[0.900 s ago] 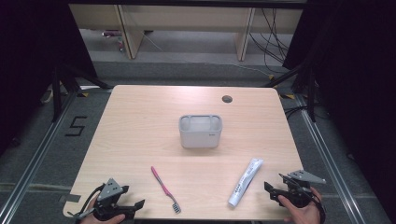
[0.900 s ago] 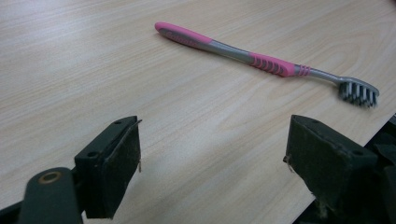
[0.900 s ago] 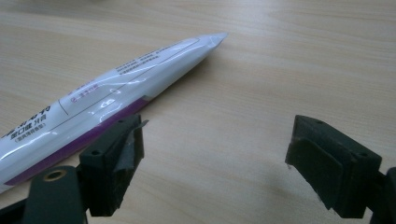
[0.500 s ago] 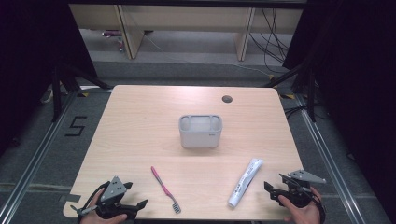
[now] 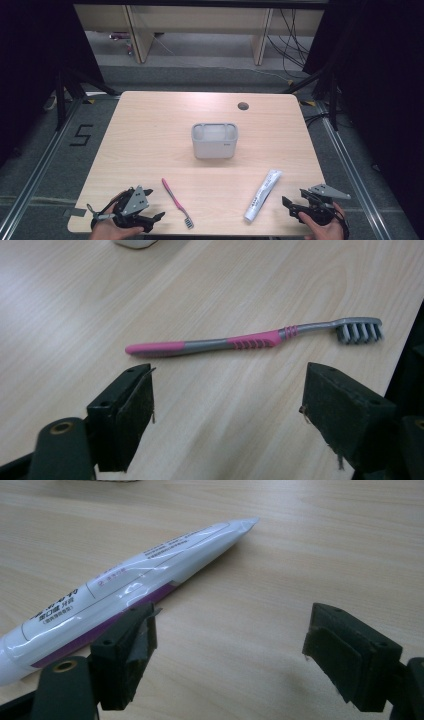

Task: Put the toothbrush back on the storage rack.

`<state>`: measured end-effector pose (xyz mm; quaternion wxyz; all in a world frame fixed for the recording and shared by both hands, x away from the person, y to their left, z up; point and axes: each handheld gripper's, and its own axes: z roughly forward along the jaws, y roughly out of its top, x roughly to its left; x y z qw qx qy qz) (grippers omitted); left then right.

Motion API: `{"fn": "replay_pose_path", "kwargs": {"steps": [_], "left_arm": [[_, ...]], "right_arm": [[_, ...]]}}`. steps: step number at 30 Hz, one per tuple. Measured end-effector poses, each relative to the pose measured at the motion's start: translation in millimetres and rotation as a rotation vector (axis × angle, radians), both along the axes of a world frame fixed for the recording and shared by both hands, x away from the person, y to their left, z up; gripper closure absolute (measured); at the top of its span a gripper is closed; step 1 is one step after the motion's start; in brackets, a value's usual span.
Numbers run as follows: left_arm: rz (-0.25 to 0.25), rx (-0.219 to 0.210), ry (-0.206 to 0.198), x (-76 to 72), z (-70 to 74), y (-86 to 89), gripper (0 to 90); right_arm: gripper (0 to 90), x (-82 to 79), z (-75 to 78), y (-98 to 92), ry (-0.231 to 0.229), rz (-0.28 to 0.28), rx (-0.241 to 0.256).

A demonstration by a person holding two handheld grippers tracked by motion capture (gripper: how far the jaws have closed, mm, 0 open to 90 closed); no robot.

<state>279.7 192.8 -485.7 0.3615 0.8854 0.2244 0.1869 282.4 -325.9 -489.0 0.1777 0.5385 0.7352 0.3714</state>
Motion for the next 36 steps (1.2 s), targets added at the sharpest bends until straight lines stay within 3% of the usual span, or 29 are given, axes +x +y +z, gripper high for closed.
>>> {"fn": "replay_pose_path", "kwargs": {"steps": [1, 4, 5, 6, 7, 8, 11, 13, 16, 20, 21, 22, 27, 29, 36], "left_arm": [[-0.017, 0.008, -0.012, 2.1, 0.4, -2.3, 21.6], [-0.077, 0.083, -0.038, 9.7, 5.2, -9.3, 23.8], [-0.077, 0.083, -0.038, 9.7, 5.2, -9.3, 24.1], [-0.098, 0.121, -0.048, 14.1, 7.0, -12.5, 24.5], [-0.109, 0.135, -0.052, 15.9, 7.5, -14.2, 24.8], [-0.122, 0.151, -0.05, 17.7, 8.4, -15.5, 25.3], [-0.145, 0.174, -0.045, 20.7, 10.7, -18.9, 25.7], [-0.161, 0.177, -0.041, 22.4, 11.9, -24.3, 26.1], [-0.179, 0.179, -0.022, 25.0, 10.7, -30.6, 26.5], [-0.203, 0.194, -0.01, 28.3, 10.2, -35.4, 27.0], [-0.211, 0.196, -0.007, 29.3, 9.8, -37.1, 27.4], [-0.228, 0.208, -0.002, 30.7, 9.8, -40.0, 28.4], [-0.276, 0.239, 0.013, 34.0, 10.2, -46.1, 30.1], [-0.306, 0.269, 0.025, 37.1, 11.0, -49.0, 32.1], [-0.345, 0.315, 0.034, 42.4, 12.8, -56.2, 35.9]], "right_arm": [[20.7, -0.3, -0.5, 0.5, -0.008, -0.001, 0.004], [21.2, -1.5, -0.2, 1.9, 0.021, 0.006, 0.017], [21.2, -1.6, -0.1, 2.2, 0.02, 0.009, 0.016], [21.3, -2.5, 0.0, 3.4, 0.022, 0.0, 0.019], [21.2, -1.5, -0.3, 1.8, 0.005, 0.013, -0.01], [21.3, -1.6, -0.5, 2.2, 0.009, 0.016, -0.006], [21.4, -2.6, -0.3, 2.8, 0.017, 0.014, 0.006], [21.5, -5.4, 1.7, 4.4, 0.042, -0.01, 0.041], [21.6, -4.2, 0.1, 1.0, 0.001, 0.018, 0.015], [21.8, -6.5, 0.3, 3.1, 0.017, -0.006, 0.034], [21.9, -6.1, 0.0, 1.2, -0.002, 0.017, 0.022], [21.8, -7.1, 0.4, 1.4, 0.013, 0.026, 0.023], [22.0, -8.0, -0.4, 2.1, 0.004, 0.024, 0.017], [22.1, -8.5, 0.3, 2.0, 0.0, 0.031, 0.026], [22.3, -8.5, -0.1, 2.6, 0.002, 0.036, 0.025]]}}
